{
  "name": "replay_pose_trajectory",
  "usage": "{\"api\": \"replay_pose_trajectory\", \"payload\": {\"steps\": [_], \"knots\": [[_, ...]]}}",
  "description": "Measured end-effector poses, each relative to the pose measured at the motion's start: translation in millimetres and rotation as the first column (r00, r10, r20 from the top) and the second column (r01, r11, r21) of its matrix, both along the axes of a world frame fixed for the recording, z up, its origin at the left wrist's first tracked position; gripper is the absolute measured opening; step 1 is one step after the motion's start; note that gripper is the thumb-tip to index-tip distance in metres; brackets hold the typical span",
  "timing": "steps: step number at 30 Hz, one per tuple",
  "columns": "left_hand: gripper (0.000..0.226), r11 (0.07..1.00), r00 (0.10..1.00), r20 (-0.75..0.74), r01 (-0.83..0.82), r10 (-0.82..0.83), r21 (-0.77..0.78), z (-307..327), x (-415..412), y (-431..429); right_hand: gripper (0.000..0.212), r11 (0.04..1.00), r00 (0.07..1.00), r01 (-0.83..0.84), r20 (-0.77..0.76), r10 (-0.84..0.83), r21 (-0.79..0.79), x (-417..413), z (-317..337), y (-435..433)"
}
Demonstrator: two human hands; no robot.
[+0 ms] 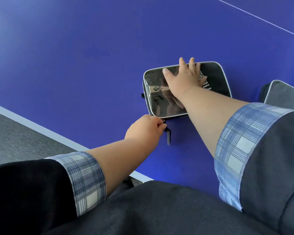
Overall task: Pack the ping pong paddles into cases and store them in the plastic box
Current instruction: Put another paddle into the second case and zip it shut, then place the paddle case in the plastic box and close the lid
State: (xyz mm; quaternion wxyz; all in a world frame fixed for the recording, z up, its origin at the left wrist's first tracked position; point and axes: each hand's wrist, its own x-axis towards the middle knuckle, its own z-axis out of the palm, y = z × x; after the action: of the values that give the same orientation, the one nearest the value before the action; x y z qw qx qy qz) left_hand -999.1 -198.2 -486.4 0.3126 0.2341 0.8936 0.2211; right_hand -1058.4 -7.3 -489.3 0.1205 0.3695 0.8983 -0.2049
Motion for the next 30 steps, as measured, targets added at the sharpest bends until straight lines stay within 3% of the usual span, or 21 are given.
{"api": "replay_pose_trajectory", "payload": {"steps": [3, 6, 8, 9, 11, 15, 17, 20, 24, 28, 30], "knots": [[0.05, 0.992, 0.991, 0.039, -0.125, 0.126, -0.029, 6, -3, -5, 0.068, 0.988, 0.978, 0.046, -0.196, -0.074, -0.145, 23, 12, 17], [0.051, 0.904, 0.895, 0.132, -0.426, 0.427, -0.037, 15, -18, -6, 0.054, 0.966, 0.903, 0.257, -0.35, -0.25, -0.025, 61, 21, 49], [0.047, 0.829, 0.802, 0.246, -0.56, 0.545, -0.011, 22, -31, -2, 0.062, 0.898, 0.856, 0.436, -0.283, -0.433, -0.054, 86, 22, 75], [0.059, 0.817, 0.776, 0.303, -0.577, 0.552, -0.009, 26, -35, 2, 0.068, 0.869, 0.846, 0.48, -0.199, -0.494, -0.117, 98, 21, 85], [0.068, 0.815, 0.75, 0.378, -0.579, 0.542, -0.02, 29, -39, 12, 0.062, 0.848, 0.869, 0.462, -0.056, -0.491, -0.262, 114, 20, 93], [0.018, 0.836, 0.784, 0.363, -0.548, 0.504, 0.025, 24, -38, 20, 0.027, 0.815, 0.874, 0.397, -0.096, -0.476, -0.421, 128, 28, 81], [0.016, 0.792, 0.732, 0.407, -0.61, 0.547, 0.034, 24, -41, 22, 0.024, 0.767, 0.843, 0.431, -0.092, -0.53, -0.476, 135, 33, 76], [0.031, 0.786, 0.699, 0.489, -0.617, 0.522, 0.042, 40, -43, 30, 0.037, 0.645, 0.748, 0.526, -0.059, -0.661, -0.554, 166, 38, 70], [0.036, 0.879, 0.824, 0.454, -0.45, 0.34, 0.157, 66, -57, 53, 0.039, 0.492, 0.607, 0.618, -0.027, -0.795, -0.613, 214, 52, 62], [0.032, 0.951, 0.897, 0.394, -0.276, 0.202, 0.141, 91, -66, 97, 0.051, 0.272, 0.39, 0.616, -0.014, -0.921, -0.739, 251, 66, 47], [0.035, 0.968, 0.919, 0.37, -0.2, 0.132, 0.152, 101, -66, 129, 0.041, 0.162, 0.284, 0.58, 0.012, -0.959, -0.798, 269, 74, 44]]}}
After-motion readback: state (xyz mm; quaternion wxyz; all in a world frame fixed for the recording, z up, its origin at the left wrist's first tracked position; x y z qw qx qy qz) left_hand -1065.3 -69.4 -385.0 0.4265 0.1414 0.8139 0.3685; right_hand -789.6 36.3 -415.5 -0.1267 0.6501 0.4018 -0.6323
